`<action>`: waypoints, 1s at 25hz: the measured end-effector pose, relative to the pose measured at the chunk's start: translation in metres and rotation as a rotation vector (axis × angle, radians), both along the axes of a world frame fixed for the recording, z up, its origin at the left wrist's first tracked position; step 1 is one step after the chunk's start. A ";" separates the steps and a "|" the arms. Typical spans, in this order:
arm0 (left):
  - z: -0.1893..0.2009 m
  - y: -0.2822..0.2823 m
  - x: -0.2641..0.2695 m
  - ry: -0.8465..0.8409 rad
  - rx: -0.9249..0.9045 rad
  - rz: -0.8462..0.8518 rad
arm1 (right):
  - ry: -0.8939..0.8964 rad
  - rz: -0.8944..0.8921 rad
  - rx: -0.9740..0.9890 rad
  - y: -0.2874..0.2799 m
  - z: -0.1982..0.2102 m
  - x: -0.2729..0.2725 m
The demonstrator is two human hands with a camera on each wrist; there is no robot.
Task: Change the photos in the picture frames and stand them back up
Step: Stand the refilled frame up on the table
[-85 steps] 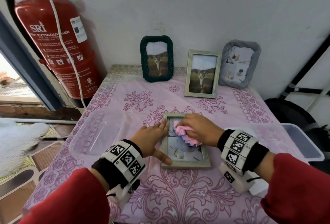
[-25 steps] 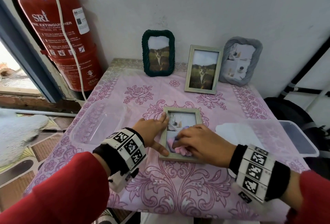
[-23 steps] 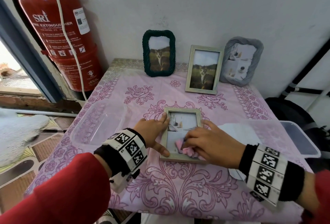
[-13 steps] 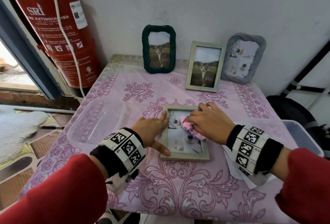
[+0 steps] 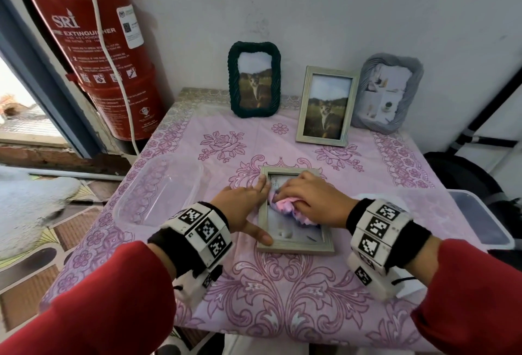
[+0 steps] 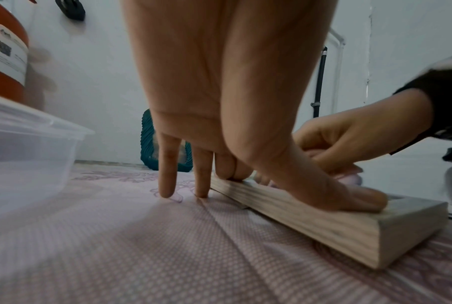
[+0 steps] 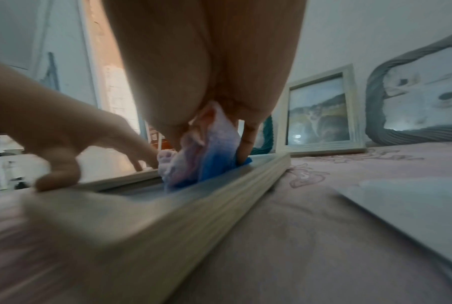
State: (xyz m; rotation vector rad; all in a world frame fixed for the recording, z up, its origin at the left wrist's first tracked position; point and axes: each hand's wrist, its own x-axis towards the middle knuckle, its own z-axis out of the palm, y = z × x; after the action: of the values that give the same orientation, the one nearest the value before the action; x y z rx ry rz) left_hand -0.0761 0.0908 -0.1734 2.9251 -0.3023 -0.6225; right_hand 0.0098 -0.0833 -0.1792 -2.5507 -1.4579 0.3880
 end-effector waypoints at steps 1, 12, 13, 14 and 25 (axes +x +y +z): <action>0.001 -0.001 0.000 0.008 0.020 0.000 | -0.001 0.035 -0.012 -0.004 0.002 -0.009; 0.000 0.001 -0.002 0.008 -0.001 0.013 | -0.355 0.030 -0.196 -0.040 0.015 -0.025; -0.001 0.001 -0.002 0.002 -0.012 0.012 | -0.371 0.015 -0.196 -0.039 0.014 -0.022; -0.002 0.002 -0.002 0.000 -0.025 0.012 | -0.386 0.004 -0.198 -0.038 0.012 -0.017; -0.003 0.001 0.001 0.015 -0.007 0.001 | 0.001 -0.013 -0.044 0.004 0.000 0.016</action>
State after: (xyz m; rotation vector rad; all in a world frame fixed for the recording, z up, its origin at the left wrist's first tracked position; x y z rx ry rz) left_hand -0.0755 0.0920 -0.1760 2.9128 -0.3002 -0.6413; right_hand 0.0263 -0.0789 -0.1788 -2.5926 -1.4475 0.4232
